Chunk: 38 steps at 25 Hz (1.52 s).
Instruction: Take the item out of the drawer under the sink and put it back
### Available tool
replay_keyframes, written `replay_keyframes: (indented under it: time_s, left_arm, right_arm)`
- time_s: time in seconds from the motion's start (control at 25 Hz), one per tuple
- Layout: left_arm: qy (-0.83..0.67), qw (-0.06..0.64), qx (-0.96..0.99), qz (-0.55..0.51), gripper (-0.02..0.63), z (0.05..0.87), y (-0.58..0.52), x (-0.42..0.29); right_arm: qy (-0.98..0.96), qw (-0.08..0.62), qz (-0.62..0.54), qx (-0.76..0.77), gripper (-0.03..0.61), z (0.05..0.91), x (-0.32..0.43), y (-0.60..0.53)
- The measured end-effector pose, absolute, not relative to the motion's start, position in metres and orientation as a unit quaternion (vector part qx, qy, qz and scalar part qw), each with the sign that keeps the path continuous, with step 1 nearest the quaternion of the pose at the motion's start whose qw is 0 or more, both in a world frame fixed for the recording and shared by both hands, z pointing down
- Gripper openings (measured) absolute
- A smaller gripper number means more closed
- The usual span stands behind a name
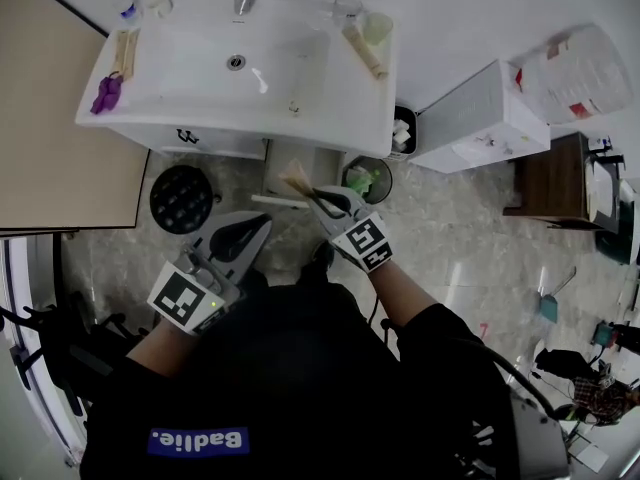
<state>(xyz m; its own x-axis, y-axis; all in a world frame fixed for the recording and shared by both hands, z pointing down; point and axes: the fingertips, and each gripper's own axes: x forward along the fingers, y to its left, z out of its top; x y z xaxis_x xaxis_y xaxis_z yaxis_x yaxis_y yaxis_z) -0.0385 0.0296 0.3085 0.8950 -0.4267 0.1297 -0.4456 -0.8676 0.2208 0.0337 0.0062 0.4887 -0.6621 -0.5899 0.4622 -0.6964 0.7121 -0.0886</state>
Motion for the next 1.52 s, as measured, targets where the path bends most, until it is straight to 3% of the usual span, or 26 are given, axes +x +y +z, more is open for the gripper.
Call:
replay_keyframes:
  time_s: [1.52]
  left_arm:
    - [-0.257, 0.147, 0.952, 0.079, 0.005, 0.358, -0.008, -0.056]
  right_arm:
    - [-0.834, 0.469, 0.172, 0.234, 0.037, 0.760, 0.045, -0.058]
